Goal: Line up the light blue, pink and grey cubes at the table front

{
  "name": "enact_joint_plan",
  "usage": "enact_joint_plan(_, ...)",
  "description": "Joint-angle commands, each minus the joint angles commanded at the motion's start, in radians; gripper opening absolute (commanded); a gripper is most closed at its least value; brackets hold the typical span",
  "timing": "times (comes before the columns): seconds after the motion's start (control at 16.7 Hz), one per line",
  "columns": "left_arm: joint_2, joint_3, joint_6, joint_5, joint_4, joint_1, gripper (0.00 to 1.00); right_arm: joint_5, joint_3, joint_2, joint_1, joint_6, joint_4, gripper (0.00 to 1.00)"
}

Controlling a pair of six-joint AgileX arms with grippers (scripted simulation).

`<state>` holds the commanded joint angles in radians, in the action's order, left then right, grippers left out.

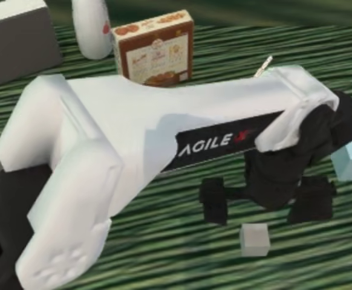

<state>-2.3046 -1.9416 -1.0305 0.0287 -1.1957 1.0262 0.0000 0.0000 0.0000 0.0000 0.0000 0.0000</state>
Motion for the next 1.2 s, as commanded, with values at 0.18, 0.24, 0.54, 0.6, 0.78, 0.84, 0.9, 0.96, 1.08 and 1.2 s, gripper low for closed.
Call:
enact_joint_plan(0.18,0.022,-0.063,0.000,0.000,-0.079,-0.005,1.00,0.000,0.000,0.000,0.000,0.000,0.000,1.00)
enact_joint_plan(0.24,0.025,-0.068,0.001,0.000,-0.085,-0.005,1.00,0.000,0.000,0.000,0.000,0.000,0.000,1.00)
enact_joint_plan(0.54,0.022,-0.065,0.014,0.000,-0.081,-0.005,1.00,0.000,0.000,0.000,0.000,0.000,0.000,1.00)
enact_joint_plan(0.6,0.022,-0.064,0.035,0.000,-0.081,-0.015,1.00,0.000,0.000,0.000,0.000,0.000,0.000,1.00)
enact_joint_plan(0.78,0.026,-0.054,0.163,-0.002,-0.075,-0.072,1.00,0.000,0.000,0.000,0.000,0.000,0.000,1.00)
enact_joint_plan(0.84,0.028,-0.048,0.222,-0.003,-0.072,-0.099,1.00,0.000,0.000,0.000,0.000,0.000,0.000,1.00)
enact_joint_plan(0.9,0.031,-0.041,0.287,-0.005,-0.069,-0.129,1.00,0.000,0.000,0.000,0.000,0.000,0.000,1.00)
enact_joint_plan(0.96,0.034,-0.031,0.358,-0.007,-0.067,-0.162,1.00,0.000,0.000,0.000,0.000,0.000,0.000,1.00)
enact_joint_plan(1.08,0.040,-0.009,0.520,-0.014,-0.061,-0.232,1.00,0.000,0.000,0.000,0.000,0.000,0.000,1.00)
enact_joint_plan(1.2,0.045,0.015,0.702,-0.020,-0.057,-0.304,1.00,0.000,0.000,0.000,0.000,0.000,0.000,1.00)
